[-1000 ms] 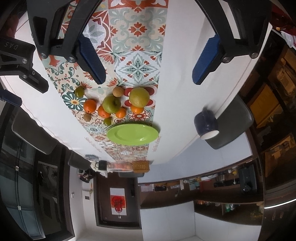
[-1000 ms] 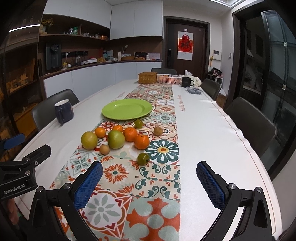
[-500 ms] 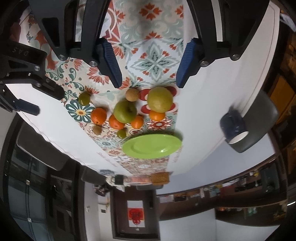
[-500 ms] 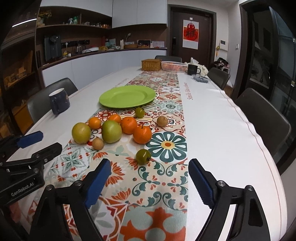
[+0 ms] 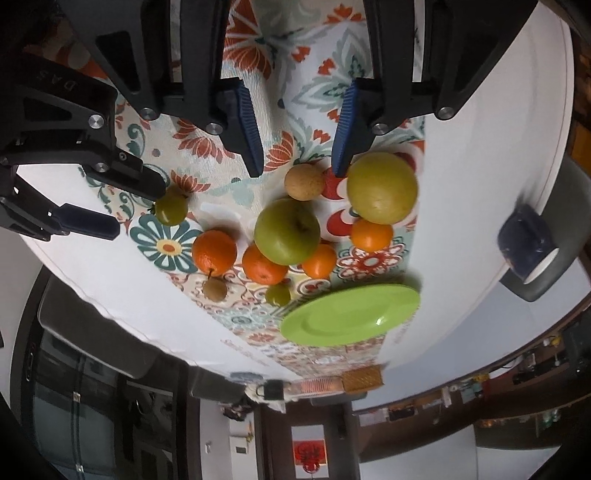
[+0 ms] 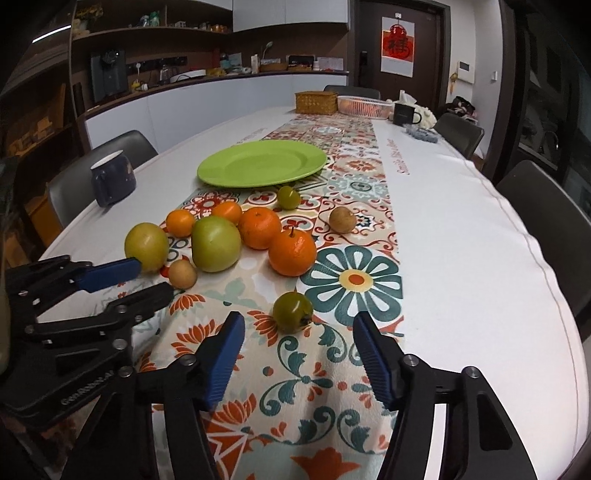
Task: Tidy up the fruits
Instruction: 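Grasp a brown kiwi with the left tool while the right tool grasps a small green tomato, then carry the kiwi and green tomato onto the green plate and open both tools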
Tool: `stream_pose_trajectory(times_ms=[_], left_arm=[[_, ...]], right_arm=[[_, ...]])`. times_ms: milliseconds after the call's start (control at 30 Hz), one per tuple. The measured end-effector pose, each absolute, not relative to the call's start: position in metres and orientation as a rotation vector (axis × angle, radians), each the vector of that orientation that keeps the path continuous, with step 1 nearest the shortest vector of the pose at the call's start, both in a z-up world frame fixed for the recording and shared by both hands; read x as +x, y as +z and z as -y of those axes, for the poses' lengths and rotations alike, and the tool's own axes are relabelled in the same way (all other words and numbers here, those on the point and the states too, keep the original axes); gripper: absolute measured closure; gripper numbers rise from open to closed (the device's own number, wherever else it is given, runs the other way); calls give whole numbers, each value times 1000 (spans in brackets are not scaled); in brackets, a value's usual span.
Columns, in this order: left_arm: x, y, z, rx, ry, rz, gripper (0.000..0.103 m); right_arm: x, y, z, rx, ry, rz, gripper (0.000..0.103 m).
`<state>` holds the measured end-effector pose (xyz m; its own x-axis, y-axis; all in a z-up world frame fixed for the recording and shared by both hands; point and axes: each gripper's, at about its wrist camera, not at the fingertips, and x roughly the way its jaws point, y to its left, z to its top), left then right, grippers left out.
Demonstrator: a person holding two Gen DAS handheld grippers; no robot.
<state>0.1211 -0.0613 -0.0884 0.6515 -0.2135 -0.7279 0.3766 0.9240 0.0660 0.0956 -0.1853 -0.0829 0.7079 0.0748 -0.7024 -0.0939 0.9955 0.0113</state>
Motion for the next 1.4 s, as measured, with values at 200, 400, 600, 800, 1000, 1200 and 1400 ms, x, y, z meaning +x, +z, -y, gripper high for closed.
stream_pose_trajectory(times_ms=[200,400,600,800,1000,1200,1400], left_arm=[[135,-98,66,227,-341,-821,70],[146,-100,68,226,-333,-831,71],[157,-104,70,211,-325,-865,76],[158,-106,70,211,-323,-872,76],[155,-103,67,186,-328,-882,76],[147,-90,63,169,-333,-861,76],[145,-68,57,142,-348,-824,76]], right_arm=[[106,-90,185,-14,115,-794,51],[114,-97,183,-17,124,-807,57],[120,-100,186,5,127,-823,61],[123,-104,190,38,136,-849,71],[121,-101,189,30,141,-838,73],[116,-88,184,19,171,-811,73],[119,-66,179,14,211,-766,73]])
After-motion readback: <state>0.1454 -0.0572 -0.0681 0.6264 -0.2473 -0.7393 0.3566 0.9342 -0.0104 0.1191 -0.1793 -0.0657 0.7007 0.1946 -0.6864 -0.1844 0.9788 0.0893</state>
